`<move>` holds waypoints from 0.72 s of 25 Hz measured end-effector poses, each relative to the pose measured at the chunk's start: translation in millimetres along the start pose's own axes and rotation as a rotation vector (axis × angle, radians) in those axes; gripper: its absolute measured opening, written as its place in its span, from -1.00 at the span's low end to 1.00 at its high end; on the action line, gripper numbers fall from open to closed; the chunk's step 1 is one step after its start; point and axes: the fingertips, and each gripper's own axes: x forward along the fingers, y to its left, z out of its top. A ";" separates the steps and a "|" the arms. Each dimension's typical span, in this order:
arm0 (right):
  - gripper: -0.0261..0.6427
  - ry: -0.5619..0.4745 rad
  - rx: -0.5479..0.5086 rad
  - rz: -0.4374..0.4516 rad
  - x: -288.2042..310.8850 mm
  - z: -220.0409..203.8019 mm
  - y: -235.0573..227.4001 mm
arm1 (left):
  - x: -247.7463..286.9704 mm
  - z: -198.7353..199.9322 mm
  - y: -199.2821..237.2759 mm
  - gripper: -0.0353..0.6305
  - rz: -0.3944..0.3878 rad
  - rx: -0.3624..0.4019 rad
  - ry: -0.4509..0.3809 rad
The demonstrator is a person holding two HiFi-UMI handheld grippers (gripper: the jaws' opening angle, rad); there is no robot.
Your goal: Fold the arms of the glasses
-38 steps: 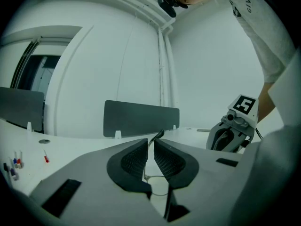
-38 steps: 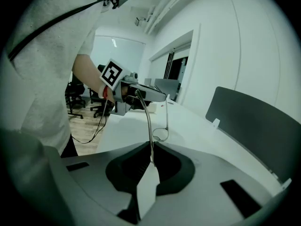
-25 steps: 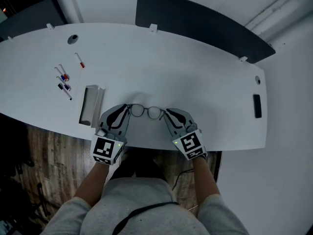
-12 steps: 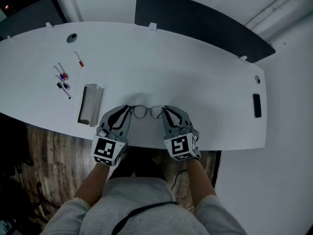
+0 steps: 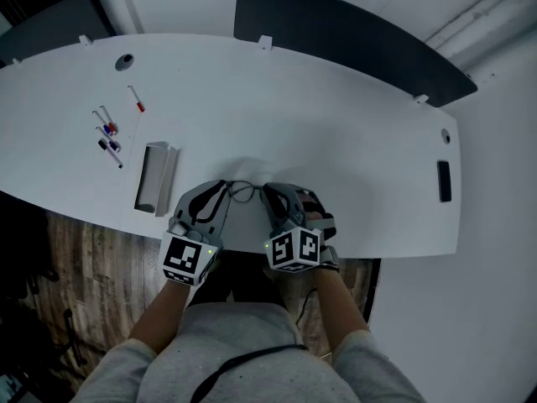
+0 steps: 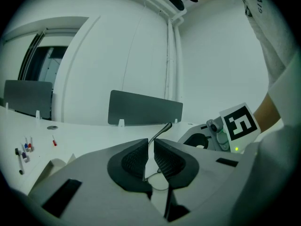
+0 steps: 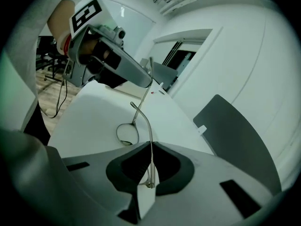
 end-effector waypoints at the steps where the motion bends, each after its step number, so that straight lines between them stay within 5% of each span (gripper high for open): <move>1: -0.84 0.011 -0.027 0.011 3.4 -0.1 3.0 | -0.2 -0.7 -0.1 -0.76 -0.001 -0.006 0.004; 12: -0.84 0.100 -0.340 0.127 23.7 -7.3 27.5 | -1.4 5.4 0.8 -0.77 -0.016 0.017 -0.048; 18: -0.84 0.093 -0.393 0.142 24.5 -5.3 30.0 | -3.6 2.2 2.1 -0.79 -0.007 0.020 -0.050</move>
